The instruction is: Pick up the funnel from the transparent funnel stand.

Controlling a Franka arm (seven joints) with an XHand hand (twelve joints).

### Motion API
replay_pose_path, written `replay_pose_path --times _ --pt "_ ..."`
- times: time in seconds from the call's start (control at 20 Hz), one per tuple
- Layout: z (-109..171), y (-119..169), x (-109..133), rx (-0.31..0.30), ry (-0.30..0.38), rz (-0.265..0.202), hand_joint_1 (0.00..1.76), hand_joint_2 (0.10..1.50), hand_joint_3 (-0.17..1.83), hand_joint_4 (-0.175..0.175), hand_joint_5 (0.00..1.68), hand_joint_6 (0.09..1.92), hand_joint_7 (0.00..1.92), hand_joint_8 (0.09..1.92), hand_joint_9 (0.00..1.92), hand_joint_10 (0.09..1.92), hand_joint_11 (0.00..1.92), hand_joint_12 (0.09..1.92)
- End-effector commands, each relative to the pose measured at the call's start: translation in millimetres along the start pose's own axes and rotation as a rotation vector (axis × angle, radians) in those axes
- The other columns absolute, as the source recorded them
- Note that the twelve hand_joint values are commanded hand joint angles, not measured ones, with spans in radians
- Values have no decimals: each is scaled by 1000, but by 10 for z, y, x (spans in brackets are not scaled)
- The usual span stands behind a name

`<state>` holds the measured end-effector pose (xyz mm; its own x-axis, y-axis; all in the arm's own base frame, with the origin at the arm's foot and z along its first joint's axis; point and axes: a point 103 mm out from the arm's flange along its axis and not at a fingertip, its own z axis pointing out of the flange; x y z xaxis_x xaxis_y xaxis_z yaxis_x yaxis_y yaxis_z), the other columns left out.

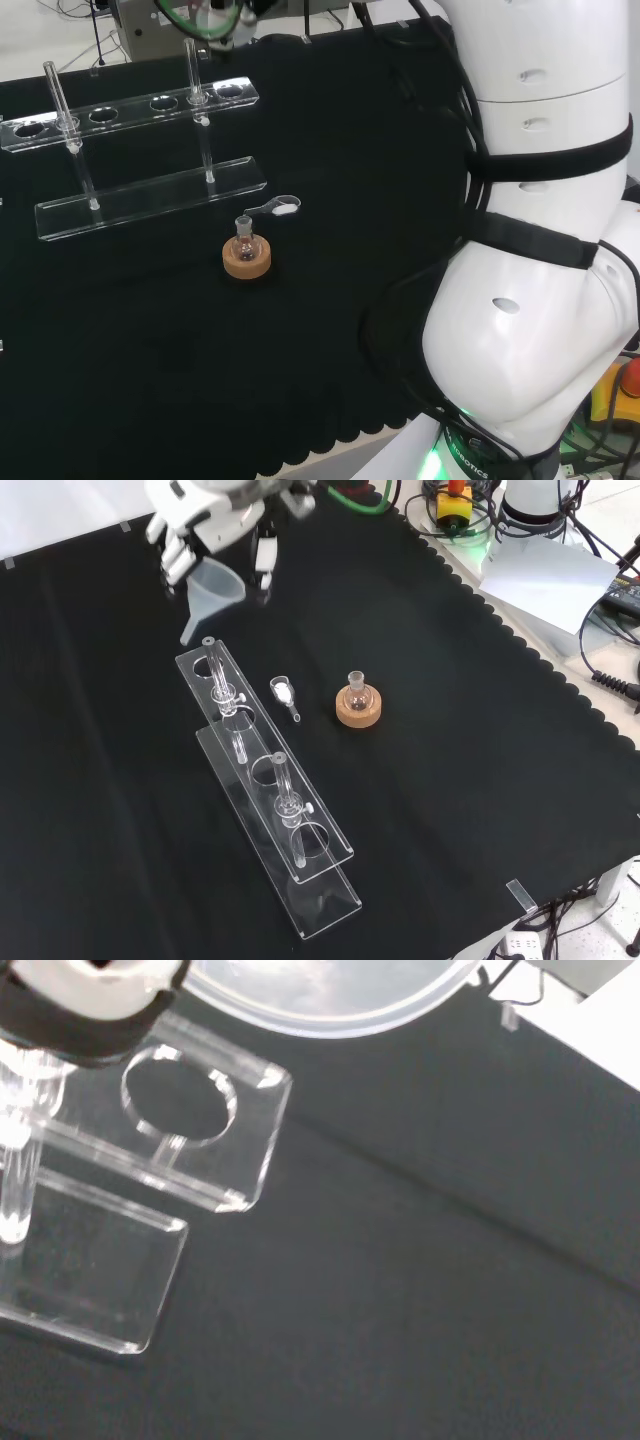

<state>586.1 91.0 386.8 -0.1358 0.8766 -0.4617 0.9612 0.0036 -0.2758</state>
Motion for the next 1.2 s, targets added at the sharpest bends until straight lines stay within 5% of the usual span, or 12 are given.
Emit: replay_pose_path --times 0.05,1.2 --pt "-275 -399 -155 20 14 16 930 731 843 -11 699 856 688 594 1032 289 650 1280" --pt "87 -1481 123 80 21 19 1014 605 1059 -42 451 611 495 632 857 373 607 1288"
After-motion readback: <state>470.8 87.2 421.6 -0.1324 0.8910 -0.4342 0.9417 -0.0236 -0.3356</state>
